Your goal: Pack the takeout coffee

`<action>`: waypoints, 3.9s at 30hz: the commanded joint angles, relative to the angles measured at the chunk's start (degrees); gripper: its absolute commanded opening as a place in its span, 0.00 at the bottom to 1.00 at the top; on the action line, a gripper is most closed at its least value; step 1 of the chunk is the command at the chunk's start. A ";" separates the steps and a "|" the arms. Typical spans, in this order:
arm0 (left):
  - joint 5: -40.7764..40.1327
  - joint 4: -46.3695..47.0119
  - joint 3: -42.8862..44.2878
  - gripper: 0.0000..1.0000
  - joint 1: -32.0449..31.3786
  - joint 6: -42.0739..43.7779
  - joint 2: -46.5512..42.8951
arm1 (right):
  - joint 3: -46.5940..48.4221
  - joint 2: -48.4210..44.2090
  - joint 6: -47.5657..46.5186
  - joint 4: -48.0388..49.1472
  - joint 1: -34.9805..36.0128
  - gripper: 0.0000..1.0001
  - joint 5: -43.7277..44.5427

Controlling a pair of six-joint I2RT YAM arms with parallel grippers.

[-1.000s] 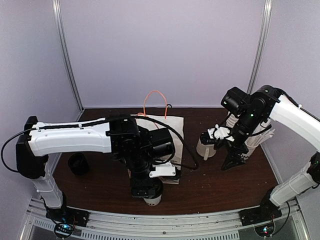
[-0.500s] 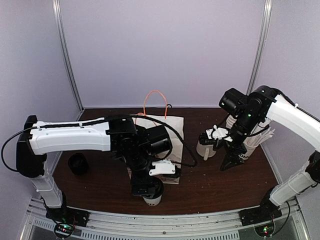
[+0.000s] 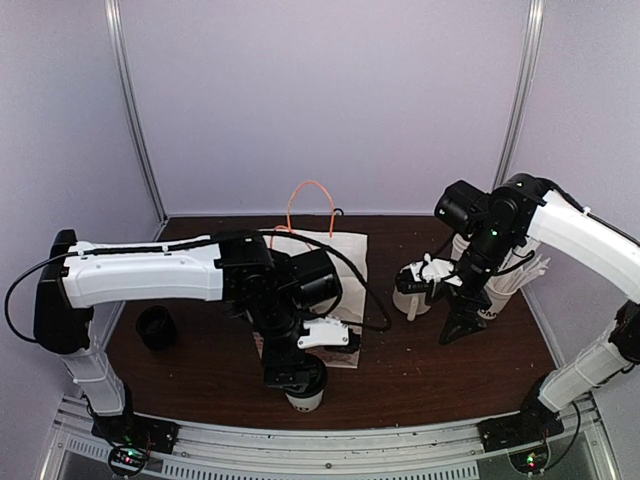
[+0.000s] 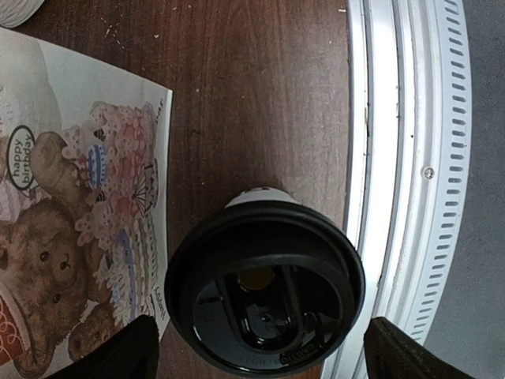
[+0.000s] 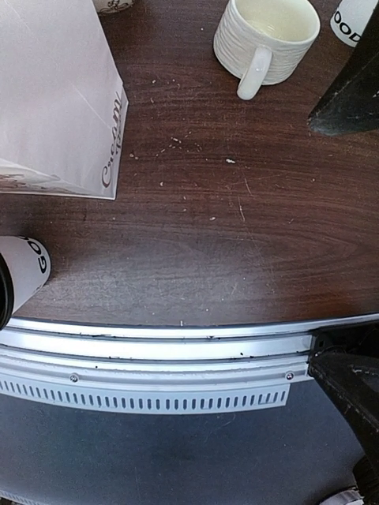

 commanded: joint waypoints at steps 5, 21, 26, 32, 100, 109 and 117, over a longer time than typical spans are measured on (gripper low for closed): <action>1.37 1.85 -1.57 0.91 0.20 2.00 1.17 | 0.34 1.24 0.45 -0.55 -0.57 0.99 -2.00; 2.36 1.61 -1.19 0.76 0.22 1.93 0.60 | 4.47 3.34 0.55 -2.59 -0.64 0.99 -2.48; 6.48 -1.21 2.37 0.69 -0.22 1.57 -2.76 | 16.53 5.29 -1.37 -7.99 -1.87 0.99 -7.73; 5.25 -6.64 8.00 0.68 -4.23 -1.25 -5.75 | 40.02 11.69 -3.72 -15.23 -7.54 0.99 -21.57; -14.17 -10.43 33.35 0.65 -2.41 -2.13 -15.19 | 30.56 10.03 12.56 5.97 6.65 0.01 -21.97; -14.74 -11.43 30.71 0.63 -9.43 -3.86 -14.97 | 24.51 8.78 11.45 5.49 10.19 0.03 -21.61; -19.85 -10.06 29.58 0.62 -15.69 -3.20 -14.28 | 25.04 8.85 11.99 5.48 10.20 0.03 -21.17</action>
